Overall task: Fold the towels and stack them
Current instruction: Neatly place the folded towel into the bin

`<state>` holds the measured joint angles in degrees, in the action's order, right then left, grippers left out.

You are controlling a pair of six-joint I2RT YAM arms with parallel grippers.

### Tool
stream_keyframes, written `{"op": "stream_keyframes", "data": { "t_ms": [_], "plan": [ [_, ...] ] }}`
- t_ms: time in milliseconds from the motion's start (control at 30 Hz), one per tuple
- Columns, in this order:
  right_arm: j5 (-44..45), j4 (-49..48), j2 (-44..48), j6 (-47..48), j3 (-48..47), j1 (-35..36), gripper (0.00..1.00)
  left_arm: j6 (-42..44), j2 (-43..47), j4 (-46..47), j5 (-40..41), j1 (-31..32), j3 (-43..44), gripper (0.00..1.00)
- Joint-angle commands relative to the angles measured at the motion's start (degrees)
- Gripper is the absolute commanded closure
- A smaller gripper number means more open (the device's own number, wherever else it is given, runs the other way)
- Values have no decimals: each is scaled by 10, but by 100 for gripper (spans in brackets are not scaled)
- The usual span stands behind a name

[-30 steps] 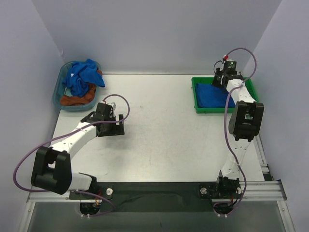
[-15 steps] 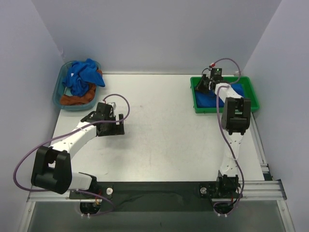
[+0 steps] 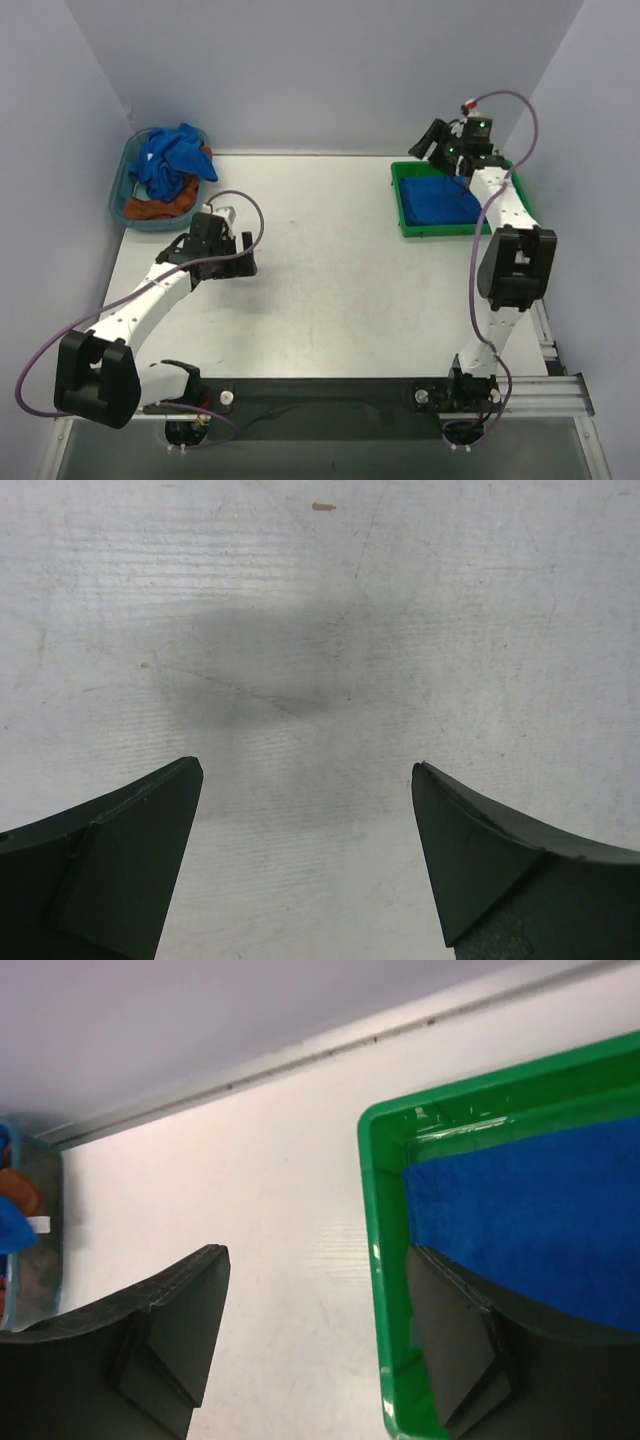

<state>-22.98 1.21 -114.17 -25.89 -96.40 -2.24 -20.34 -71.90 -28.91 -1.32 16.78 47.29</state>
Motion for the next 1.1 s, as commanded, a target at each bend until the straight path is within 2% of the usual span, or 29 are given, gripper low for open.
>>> {"op": "stream_keyframes", "data": {
  "t_ms": [0,100,200,300,333,567,633,733,833,933,1067],
  "plan": [
    [35,36,154,32,37,-9,27,0,62,6,9,-3,24,3],
    [72,66,283,49,109,-15,16,-5,123,-28,55,-3,56,2],
    [102,105,369,63,176,-19,9,-6,167,-61,100,-3,77,3],
    [139,145,491,74,241,-21,4,-2,231,-92,160,-3,100,3],
    [161,155,557,74,260,-21,1,-2,264,-99,175,-3,110,3],
    [213,200,855,86,412,-17,0,-22,409,-137,318,0,115,2],
    [254,215,927,100,448,13,0,-35,452,-143,371,7,86,2],
    [273,223,1025,150,515,38,0,-59,504,-155,396,19,35,2],
    [311,240,1112,166,560,45,0,-71,566,-152,393,30,-27,3],
    [305,256,1167,191,595,45,0,-66,619,-146,395,30,-66,3],
    [293,260,1175,200,603,46,0,-48,649,-128,385,30,-78,3]
  ]
}}
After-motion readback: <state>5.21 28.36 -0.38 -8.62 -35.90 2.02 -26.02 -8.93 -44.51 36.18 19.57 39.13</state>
